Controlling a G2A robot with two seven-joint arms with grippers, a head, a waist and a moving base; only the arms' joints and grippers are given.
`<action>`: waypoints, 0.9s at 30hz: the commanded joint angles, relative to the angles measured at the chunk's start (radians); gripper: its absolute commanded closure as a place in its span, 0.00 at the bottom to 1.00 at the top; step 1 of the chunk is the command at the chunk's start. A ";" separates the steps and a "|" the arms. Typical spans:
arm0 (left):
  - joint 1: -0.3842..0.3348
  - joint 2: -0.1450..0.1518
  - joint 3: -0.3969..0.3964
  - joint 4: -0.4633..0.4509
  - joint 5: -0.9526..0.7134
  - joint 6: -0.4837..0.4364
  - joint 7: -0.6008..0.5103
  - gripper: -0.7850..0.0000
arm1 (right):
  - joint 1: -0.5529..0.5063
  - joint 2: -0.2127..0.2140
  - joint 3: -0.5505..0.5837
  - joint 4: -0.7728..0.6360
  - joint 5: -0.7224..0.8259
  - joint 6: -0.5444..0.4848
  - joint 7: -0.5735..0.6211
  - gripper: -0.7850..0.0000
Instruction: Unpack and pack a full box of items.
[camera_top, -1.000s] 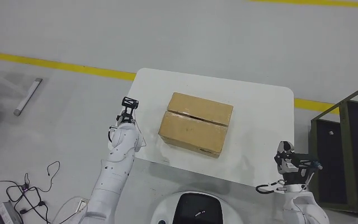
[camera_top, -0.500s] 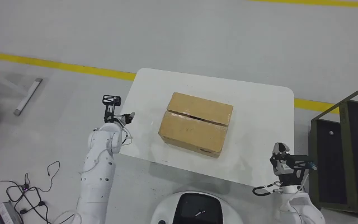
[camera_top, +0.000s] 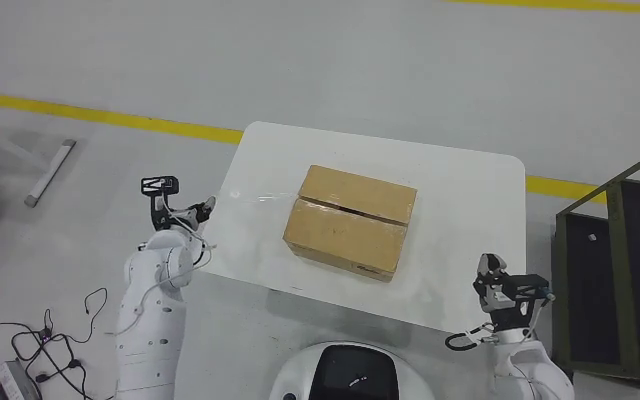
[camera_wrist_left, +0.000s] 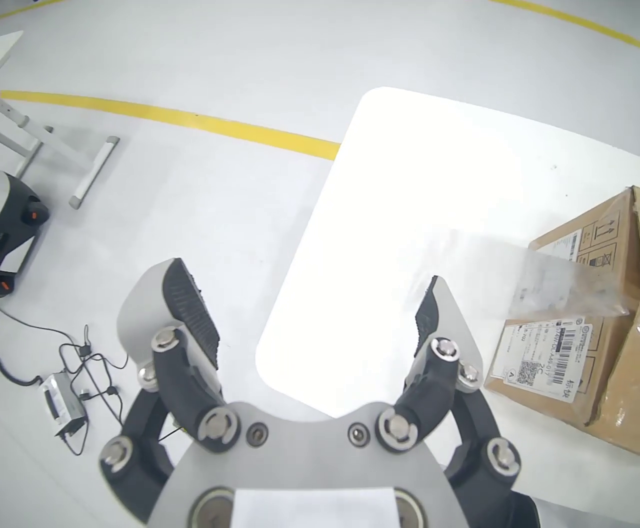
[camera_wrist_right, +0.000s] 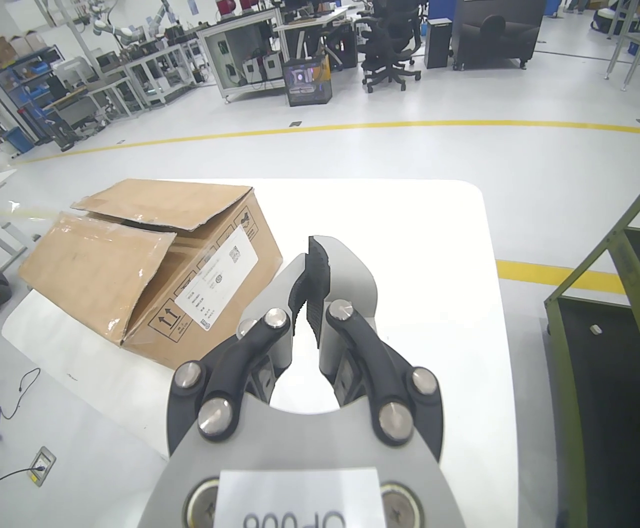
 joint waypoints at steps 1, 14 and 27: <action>0.011 0.000 -0.010 -0.015 -0.024 0.006 0.009 0.00 | 0.005 0.000 -0.003 0.006 -0.002 -0.002 0.003 1.00; 0.080 0.004 -0.032 -0.142 -0.067 0.030 0.039 0.00 | 0.004 -0.001 0.002 0.004 -0.014 0.000 -0.004 1.00; 0.093 0.012 0.213 -0.213 -0.100 -0.366 0.110 0.00 | -0.038 0.021 0.089 -0.066 0.022 -0.263 0.095 0.30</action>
